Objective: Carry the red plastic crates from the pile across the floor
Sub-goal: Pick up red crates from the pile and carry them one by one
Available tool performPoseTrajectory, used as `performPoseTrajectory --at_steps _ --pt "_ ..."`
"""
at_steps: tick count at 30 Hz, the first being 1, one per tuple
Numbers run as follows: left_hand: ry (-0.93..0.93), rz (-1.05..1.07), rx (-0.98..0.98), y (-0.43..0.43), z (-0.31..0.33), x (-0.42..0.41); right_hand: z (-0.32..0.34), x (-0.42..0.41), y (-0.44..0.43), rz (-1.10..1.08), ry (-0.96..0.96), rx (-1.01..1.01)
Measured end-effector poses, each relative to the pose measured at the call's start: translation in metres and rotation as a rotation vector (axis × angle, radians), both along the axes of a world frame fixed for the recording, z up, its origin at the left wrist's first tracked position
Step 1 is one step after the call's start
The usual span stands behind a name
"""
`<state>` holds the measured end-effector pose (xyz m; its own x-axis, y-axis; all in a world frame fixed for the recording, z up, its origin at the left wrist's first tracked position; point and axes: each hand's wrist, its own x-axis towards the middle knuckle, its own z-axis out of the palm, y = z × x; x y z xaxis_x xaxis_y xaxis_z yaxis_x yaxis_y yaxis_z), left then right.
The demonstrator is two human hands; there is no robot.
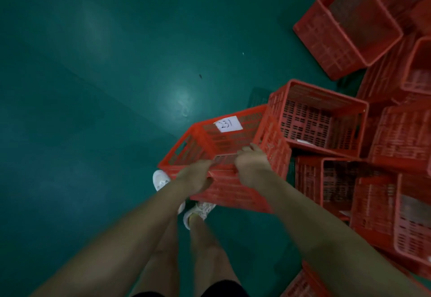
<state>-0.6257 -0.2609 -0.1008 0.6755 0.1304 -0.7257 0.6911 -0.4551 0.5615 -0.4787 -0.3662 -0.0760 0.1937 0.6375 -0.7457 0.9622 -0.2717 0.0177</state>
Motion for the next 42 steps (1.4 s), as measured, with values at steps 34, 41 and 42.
performPoseTrajectory --at_steps 34,41,42 --pt "-0.200 0.183 0.731 0.307 0.307 -0.147 0.299 -0.141 0.363 0.160 0.110 0.369" --pt "-0.141 0.402 0.526 0.384 0.331 -0.228 0.319 -0.158 0.459 0.238 0.211 0.471" --pt "-0.079 0.399 0.538 0.397 0.331 -0.241 0.321 -0.158 0.474 0.245 0.222 0.481"
